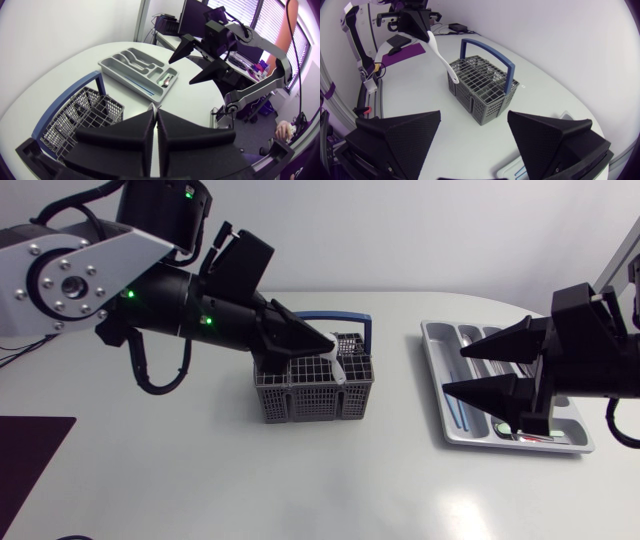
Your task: Unload the cutlery basket into the drawer organizer.
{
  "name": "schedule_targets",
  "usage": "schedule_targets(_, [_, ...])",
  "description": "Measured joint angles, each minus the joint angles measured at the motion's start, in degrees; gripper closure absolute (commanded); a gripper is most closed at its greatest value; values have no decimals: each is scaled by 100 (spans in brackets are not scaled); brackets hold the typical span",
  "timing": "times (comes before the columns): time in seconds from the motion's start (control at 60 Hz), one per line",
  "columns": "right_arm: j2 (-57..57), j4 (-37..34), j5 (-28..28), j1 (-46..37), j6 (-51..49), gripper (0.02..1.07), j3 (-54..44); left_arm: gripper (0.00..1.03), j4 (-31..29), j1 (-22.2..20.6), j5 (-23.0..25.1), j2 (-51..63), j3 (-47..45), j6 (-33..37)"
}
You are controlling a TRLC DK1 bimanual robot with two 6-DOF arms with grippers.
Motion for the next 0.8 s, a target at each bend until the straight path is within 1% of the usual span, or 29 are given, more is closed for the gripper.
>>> schedule_targets(0.083, [11, -13, -2, 221, -17, 11, 0, 100, -131, 42, 120, -74, -120, 262])
schedule_targets(0.15, [11, -31, -2, 372, -35, 7, 0, 100, -234, 85, 216, -96, -205, 426])
schedule_targets(0.367, [17, -94, 0, 846, -175, 7, 0, 100, -455, 240, 448, -160, -411, 831])
schedule_targets(0.533, [15, -140, 33, 1257, -264, 7, -4, 100, -619, 358, 824, -299, -656, 1073])
schedule_targets(0.683, [15, -352, 74, 1714, -352, 7, -17, 100, -938, 398, 1130, -345, -750, 1346])
schedule_targets(0.8, [15, -367, 184, 2146, -393, 7, -20, 100, -1108, 468, 1443, -345, -752, 1478])
